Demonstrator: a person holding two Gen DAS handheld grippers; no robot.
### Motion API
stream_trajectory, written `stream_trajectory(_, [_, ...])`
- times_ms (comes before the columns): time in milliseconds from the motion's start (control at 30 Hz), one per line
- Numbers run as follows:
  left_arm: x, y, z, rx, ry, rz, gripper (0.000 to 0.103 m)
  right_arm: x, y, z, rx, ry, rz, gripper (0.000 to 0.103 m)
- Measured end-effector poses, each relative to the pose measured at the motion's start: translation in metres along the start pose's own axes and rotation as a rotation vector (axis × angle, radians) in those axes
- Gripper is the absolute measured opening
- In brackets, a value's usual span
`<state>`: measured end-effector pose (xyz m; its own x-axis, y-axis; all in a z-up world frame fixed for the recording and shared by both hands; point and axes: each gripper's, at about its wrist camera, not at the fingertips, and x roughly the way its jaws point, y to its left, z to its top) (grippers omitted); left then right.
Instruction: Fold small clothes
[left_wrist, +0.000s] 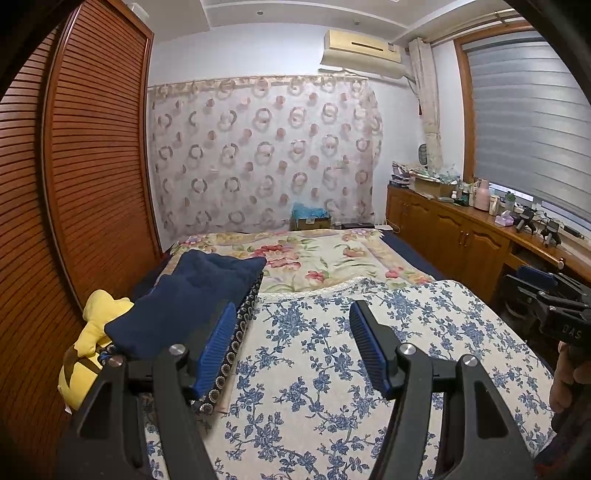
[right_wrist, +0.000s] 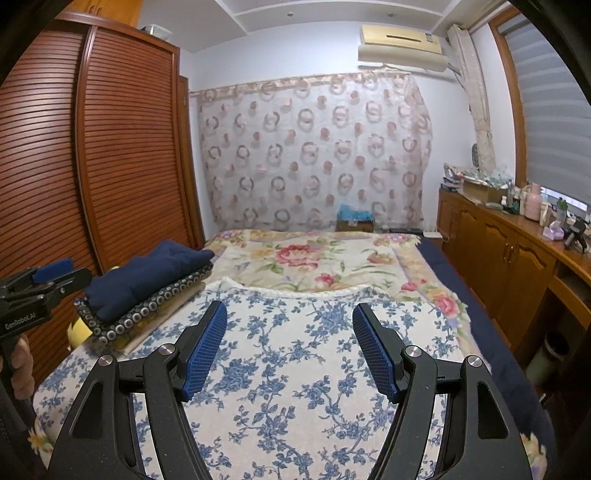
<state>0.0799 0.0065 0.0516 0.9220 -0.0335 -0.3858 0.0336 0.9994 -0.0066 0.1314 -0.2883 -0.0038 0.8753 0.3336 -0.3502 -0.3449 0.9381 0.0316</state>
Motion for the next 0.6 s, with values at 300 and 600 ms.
stream_trajectory(300, [0.0001, 0.0003, -0.0018, -0.001, 0.001, 0.005, 0.064, 0.0017, 0.001, -0.0012, 0.002, 0.002, 0.0, 0.073])
stream_trajectory(600, [0.0, 0.0007, -0.0017, -0.001, 0.0, 0.006, 0.064, 0.0021, 0.0018, -0.0013, 0.003, 0.001, 0.0, 0.073])
